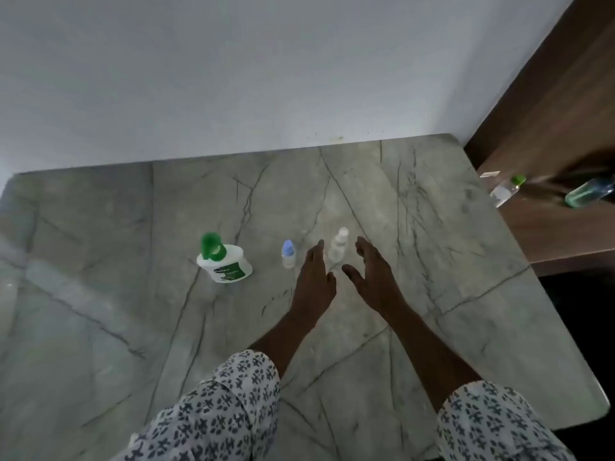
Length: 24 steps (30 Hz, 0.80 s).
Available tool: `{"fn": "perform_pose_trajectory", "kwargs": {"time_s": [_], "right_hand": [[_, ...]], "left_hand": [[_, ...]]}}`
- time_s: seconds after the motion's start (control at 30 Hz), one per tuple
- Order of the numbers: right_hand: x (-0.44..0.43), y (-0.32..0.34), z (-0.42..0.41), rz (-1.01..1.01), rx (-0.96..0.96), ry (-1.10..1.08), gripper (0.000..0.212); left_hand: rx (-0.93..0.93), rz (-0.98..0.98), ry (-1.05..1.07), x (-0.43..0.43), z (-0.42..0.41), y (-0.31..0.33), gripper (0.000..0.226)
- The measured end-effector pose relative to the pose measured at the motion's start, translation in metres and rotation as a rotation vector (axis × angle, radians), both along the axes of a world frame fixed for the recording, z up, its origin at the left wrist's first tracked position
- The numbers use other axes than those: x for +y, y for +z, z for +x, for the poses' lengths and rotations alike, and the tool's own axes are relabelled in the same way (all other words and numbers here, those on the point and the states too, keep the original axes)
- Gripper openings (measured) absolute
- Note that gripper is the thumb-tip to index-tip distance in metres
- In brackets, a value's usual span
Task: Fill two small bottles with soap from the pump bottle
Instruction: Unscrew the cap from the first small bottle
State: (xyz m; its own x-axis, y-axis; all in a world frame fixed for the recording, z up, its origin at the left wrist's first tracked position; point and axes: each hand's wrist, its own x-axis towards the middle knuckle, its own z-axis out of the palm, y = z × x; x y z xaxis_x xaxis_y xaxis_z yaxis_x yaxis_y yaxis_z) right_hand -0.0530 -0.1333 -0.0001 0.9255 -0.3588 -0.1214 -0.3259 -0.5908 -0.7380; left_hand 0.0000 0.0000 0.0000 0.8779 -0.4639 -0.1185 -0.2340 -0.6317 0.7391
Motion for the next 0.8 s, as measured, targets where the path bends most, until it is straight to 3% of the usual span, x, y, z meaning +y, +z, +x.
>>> {"fn": "perform_pose_trajectory", "kwargs": {"time_s": [0.17, 0.37, 0.5, 0.67, 0.8], "right_hand": [[-0.004, -0.023, 0.03, 0.061, -0.12, -0.043, 0.064], [-0.001, -0.014, 0.025, -0.001, -0.186, 0.024, 0.035], [0.004, 0.001, 0.006, 0.005, -0.227, 0.115, 0.03], [0.034, -0.002, -0.01, 0.012, -0.342, 0.233, 0.029], [0.062, -0.006, -0.017, -0.019, -0.409, 0.335, 0.042]], "left_hand": [[-0.04, -0.102, 0.041, -0.021, 0.021, -0.044, 0.072], [-0.099, -0.314, 0.051, -0.02, 0.017, -0.039, 0.046], [-0.144, -0.336, -0.026, 0.005, 0.001, -0.026, 0.044], [-0.215, -0.388, 0.025, 0.047, -0.019, -0.025, 0.036], [-0.256, -0.393, 0.049, 0.082, -0.029, -0.031, 0.036]]}}
